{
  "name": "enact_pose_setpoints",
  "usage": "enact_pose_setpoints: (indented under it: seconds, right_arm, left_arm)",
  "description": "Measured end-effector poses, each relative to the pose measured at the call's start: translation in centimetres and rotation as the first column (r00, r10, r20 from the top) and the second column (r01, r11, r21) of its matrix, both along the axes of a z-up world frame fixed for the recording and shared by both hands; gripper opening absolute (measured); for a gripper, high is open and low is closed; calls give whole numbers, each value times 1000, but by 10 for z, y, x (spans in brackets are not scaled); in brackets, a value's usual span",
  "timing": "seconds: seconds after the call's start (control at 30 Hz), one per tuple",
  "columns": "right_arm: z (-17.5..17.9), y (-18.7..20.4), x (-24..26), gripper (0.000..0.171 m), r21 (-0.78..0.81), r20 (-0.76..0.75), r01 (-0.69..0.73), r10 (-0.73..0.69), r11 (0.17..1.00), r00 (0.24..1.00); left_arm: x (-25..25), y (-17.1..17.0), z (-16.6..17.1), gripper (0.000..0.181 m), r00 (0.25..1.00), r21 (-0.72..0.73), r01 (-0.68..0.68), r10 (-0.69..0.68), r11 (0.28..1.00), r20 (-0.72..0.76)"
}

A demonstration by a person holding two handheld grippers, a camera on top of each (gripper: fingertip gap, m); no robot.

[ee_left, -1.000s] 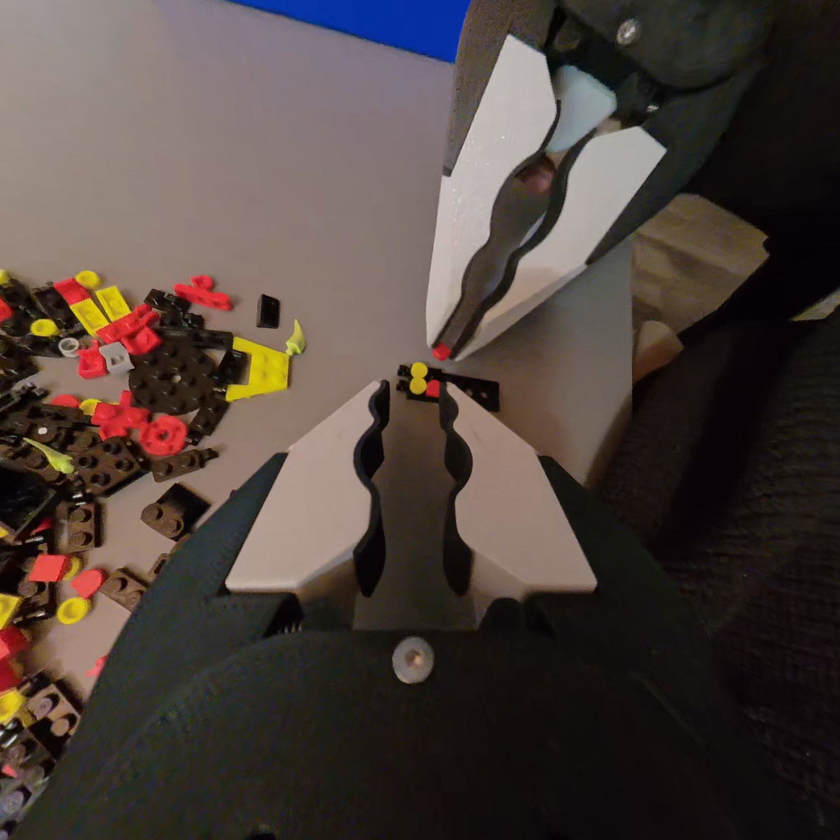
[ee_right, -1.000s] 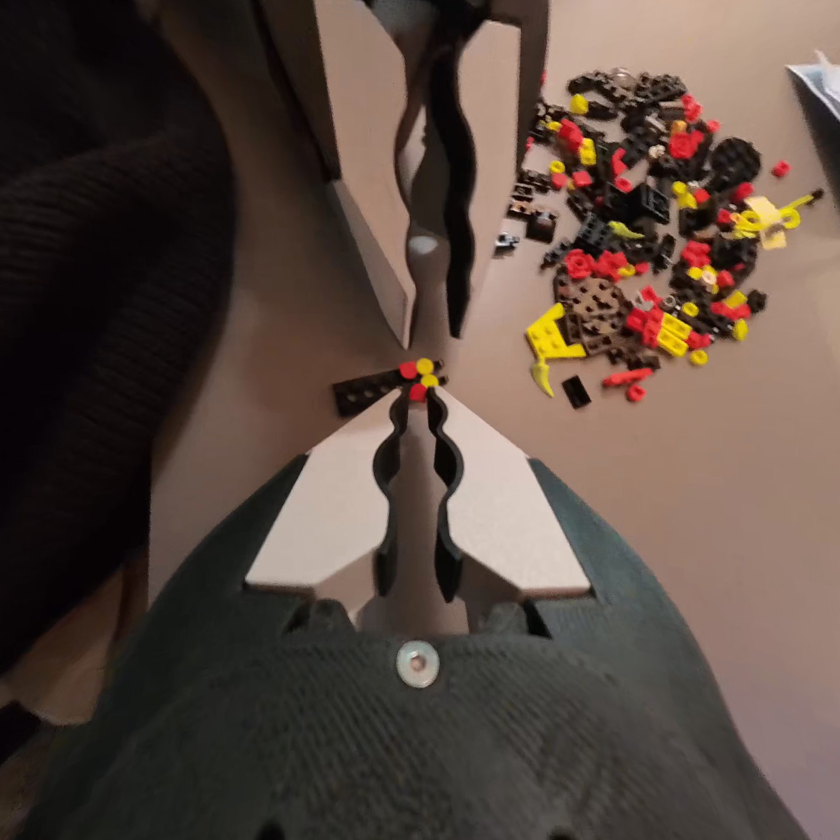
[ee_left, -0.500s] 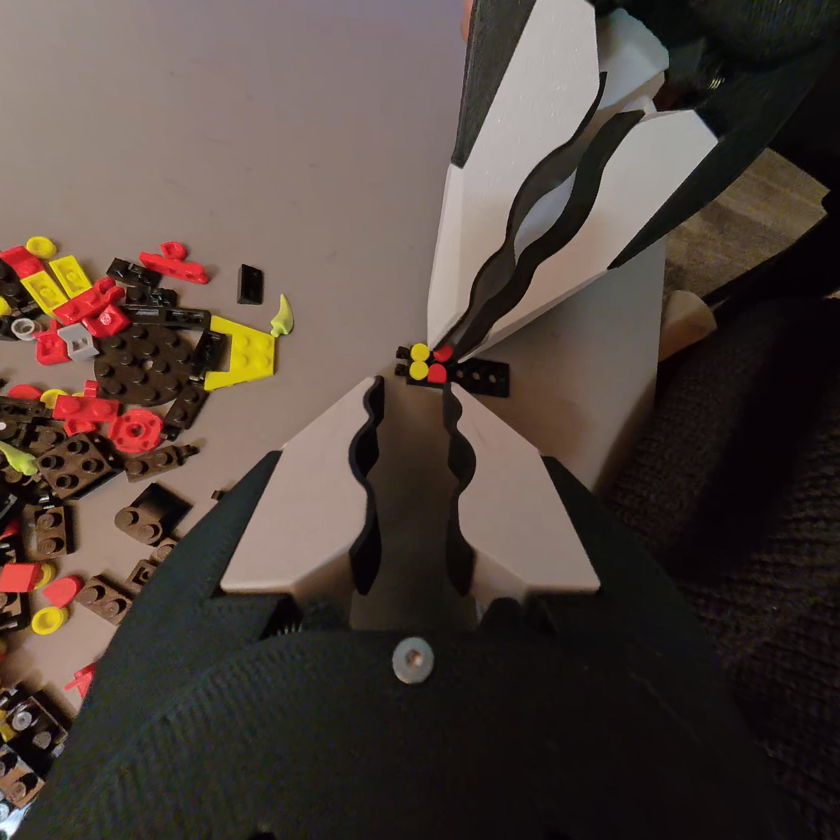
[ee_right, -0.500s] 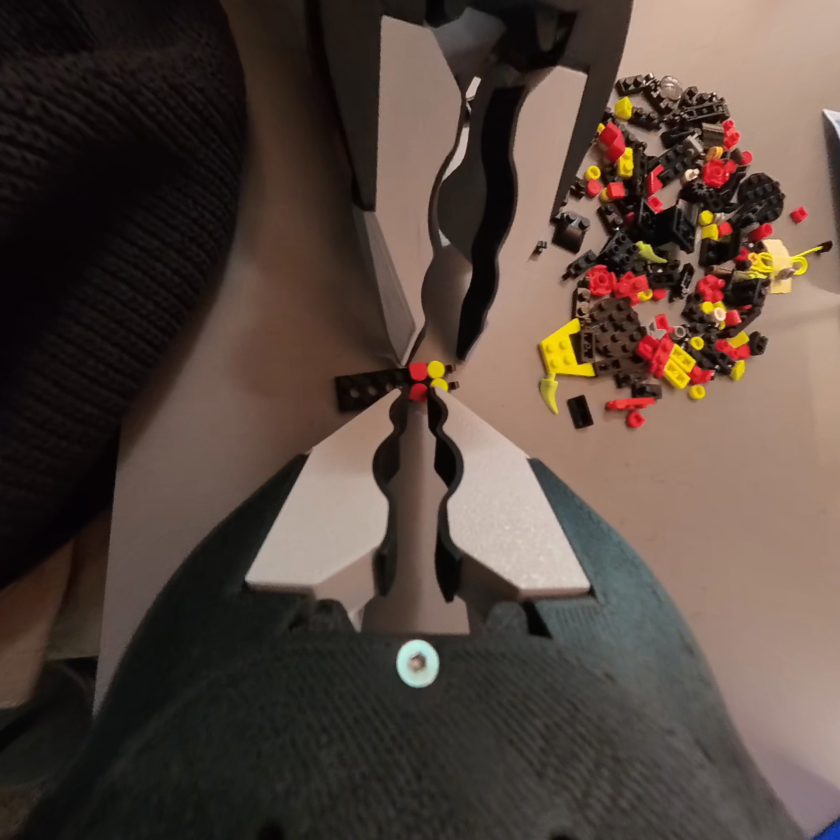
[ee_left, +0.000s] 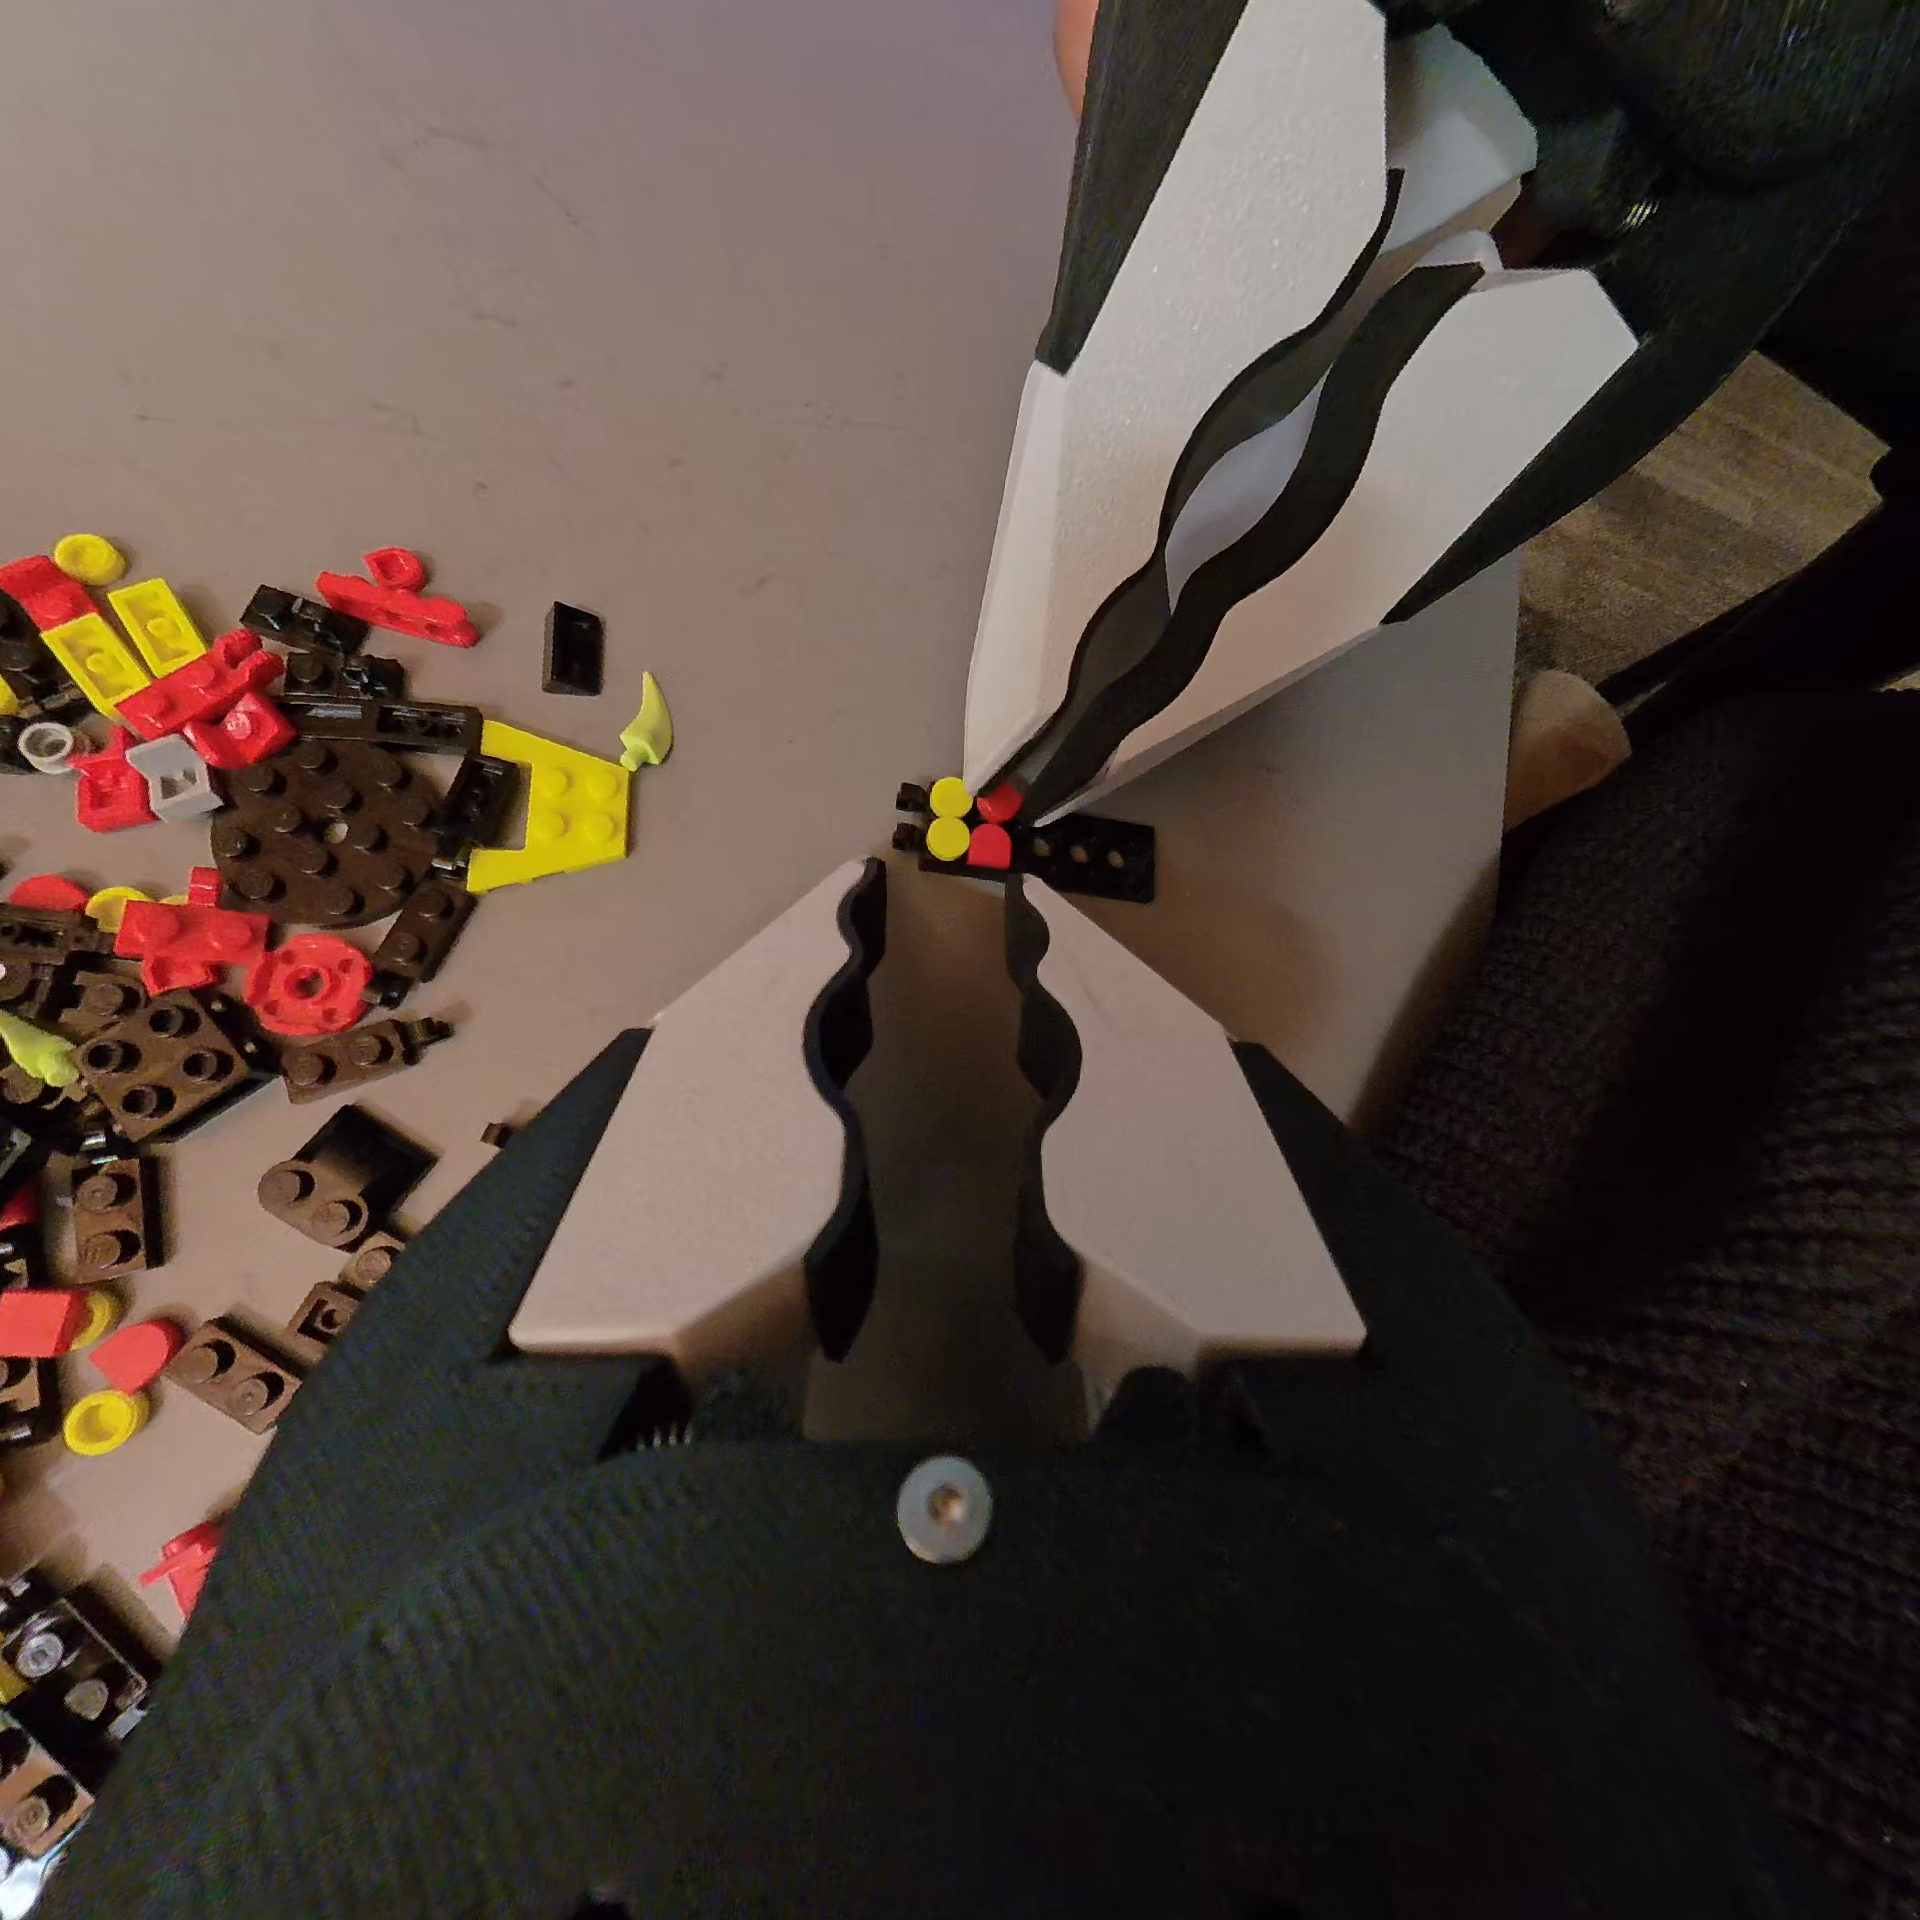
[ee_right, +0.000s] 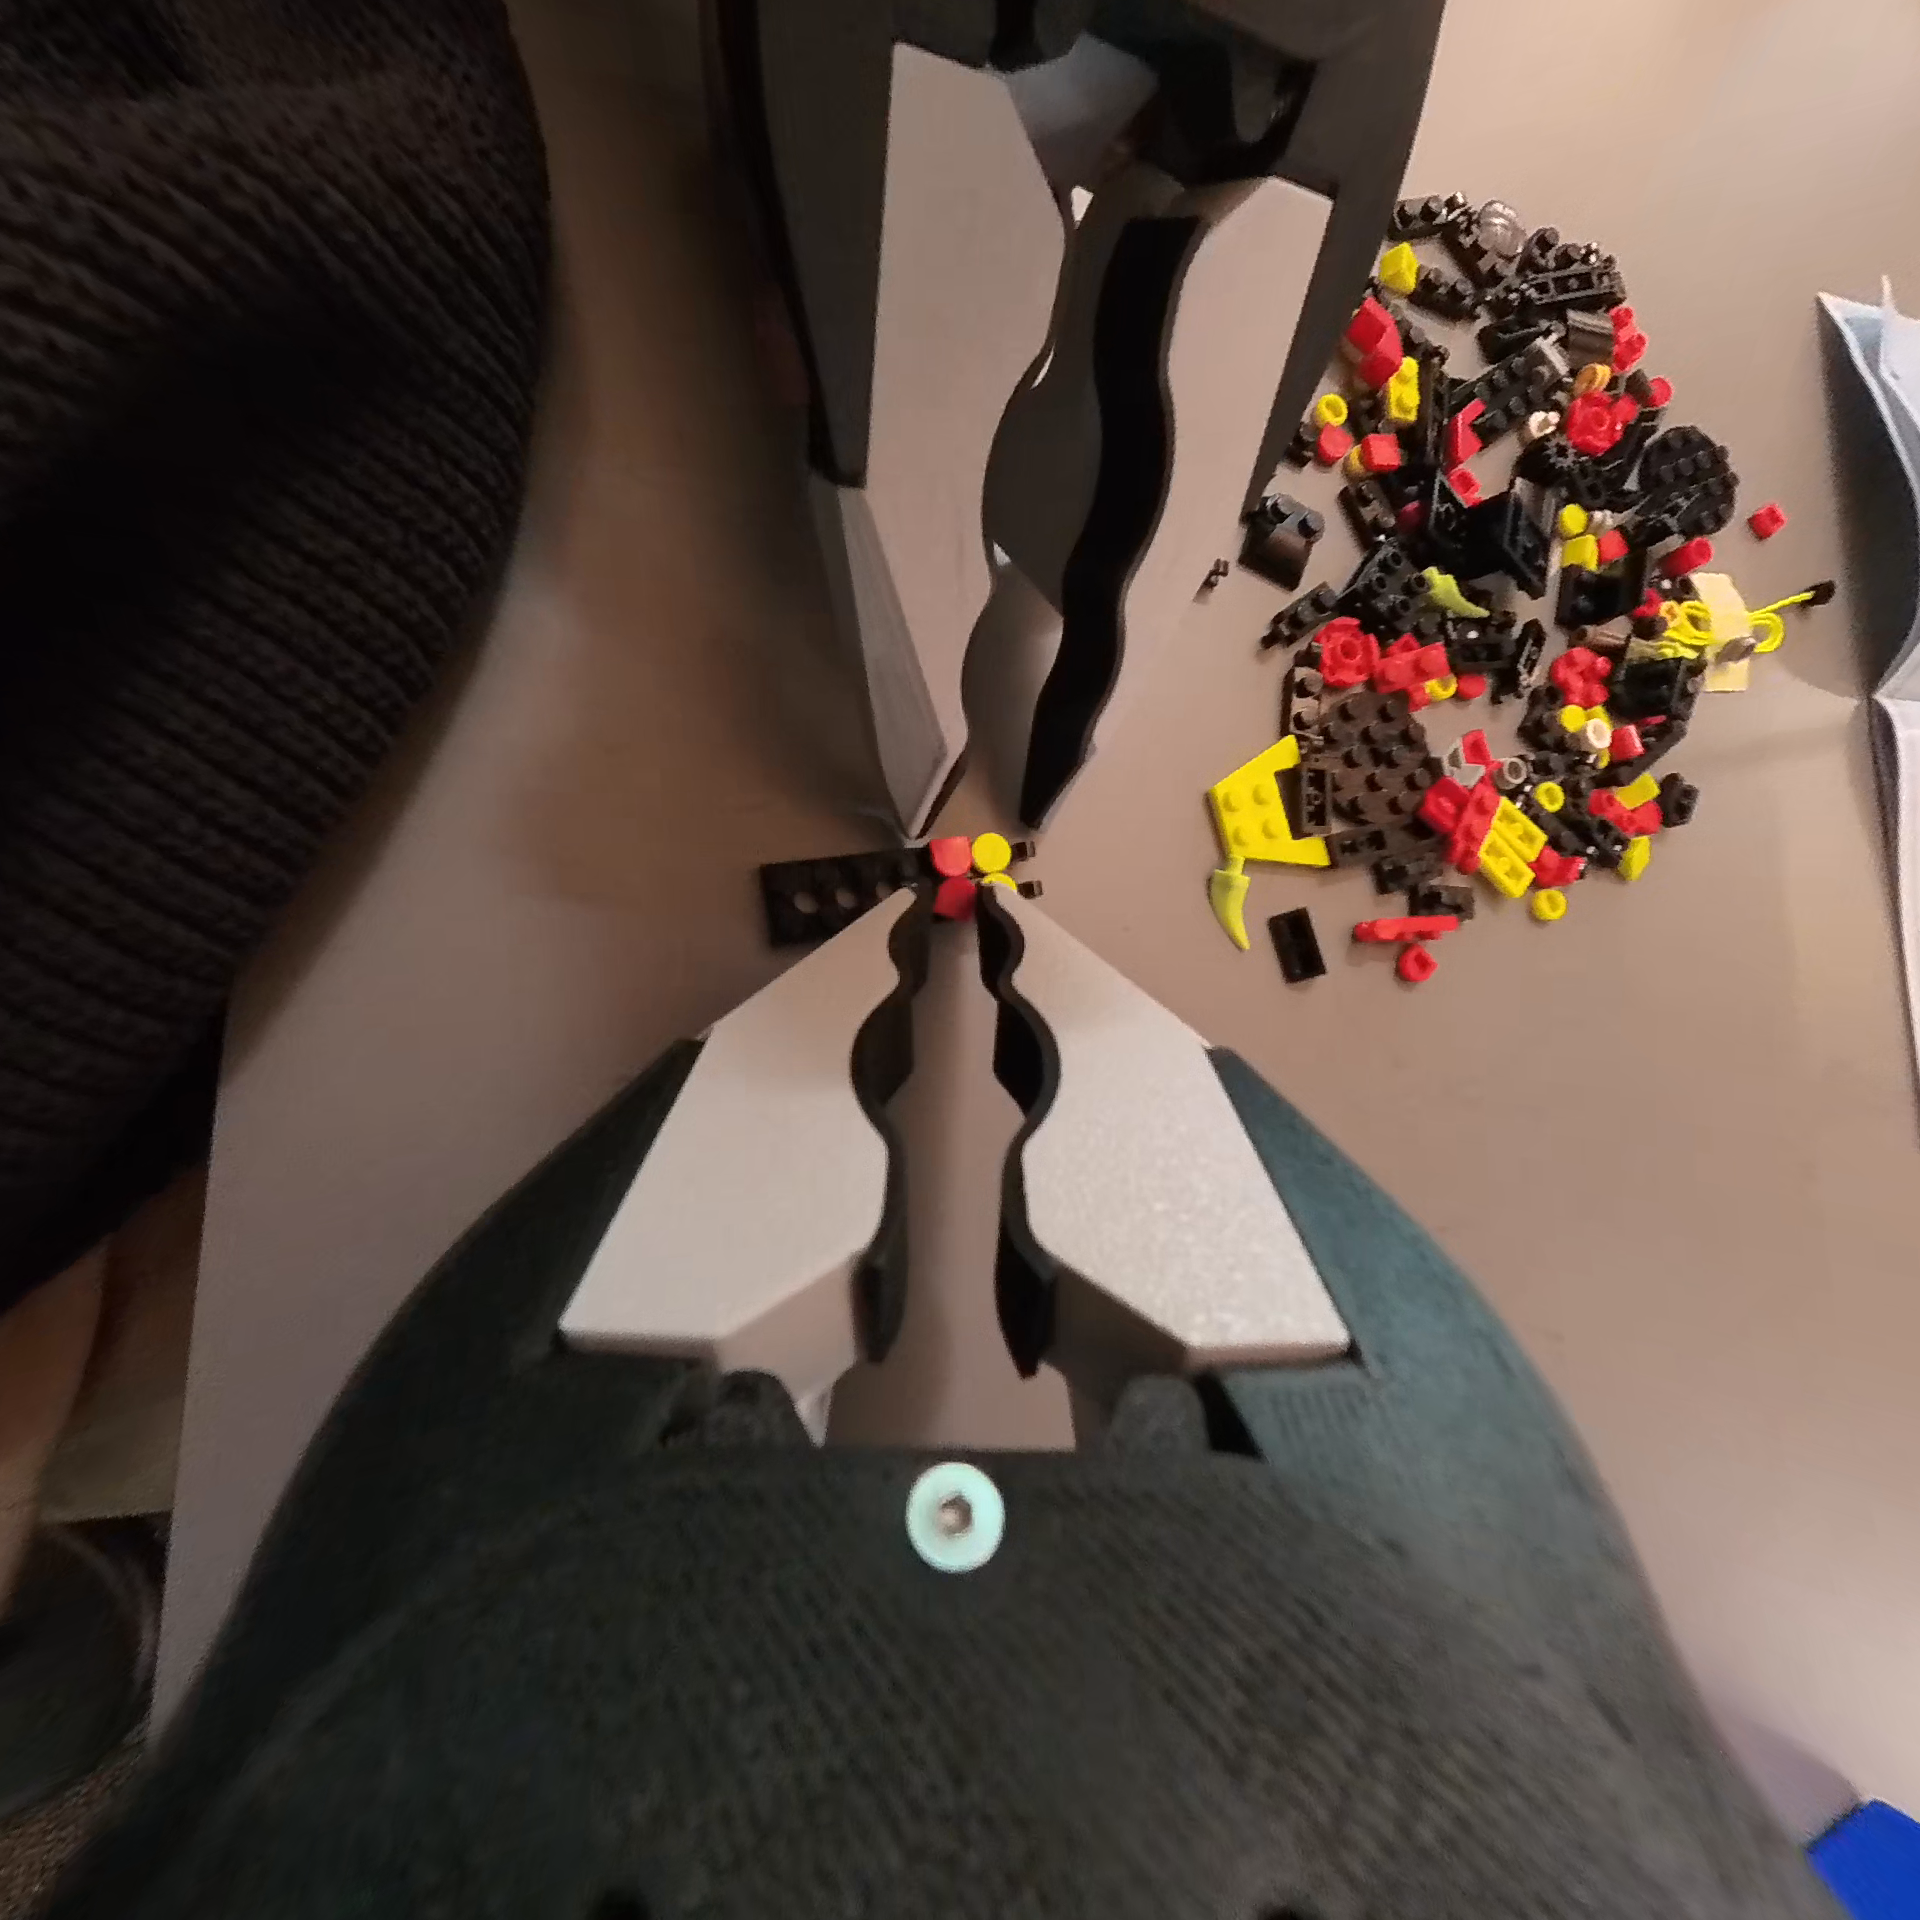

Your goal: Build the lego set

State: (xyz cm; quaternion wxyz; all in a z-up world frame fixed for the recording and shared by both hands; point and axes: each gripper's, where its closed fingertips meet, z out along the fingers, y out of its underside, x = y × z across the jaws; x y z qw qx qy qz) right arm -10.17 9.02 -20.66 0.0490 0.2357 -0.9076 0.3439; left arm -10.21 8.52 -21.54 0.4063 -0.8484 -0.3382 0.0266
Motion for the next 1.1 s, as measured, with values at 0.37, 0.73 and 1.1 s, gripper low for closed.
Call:
enact_pose_setpoints:
  seconds: [0.37,0.73,1.1]
  right_arm:
    - [1,0,-1,7,-7,-7,2,-2,1000,1000]
    - [0,0,-1,8,-4,-14,-2,2,1000,1000]
    - [0,2,-5,10,-5,-21,14,-15,1000,1000]
  left_arm:
    - [0,0,0,20,1000,3,-3,3,1000,4]
    - [-1,0,0,20,1000,4,-3,3,1000,6]
    - [-1,-1,0,20,1000,7,-5,5,1000,8]
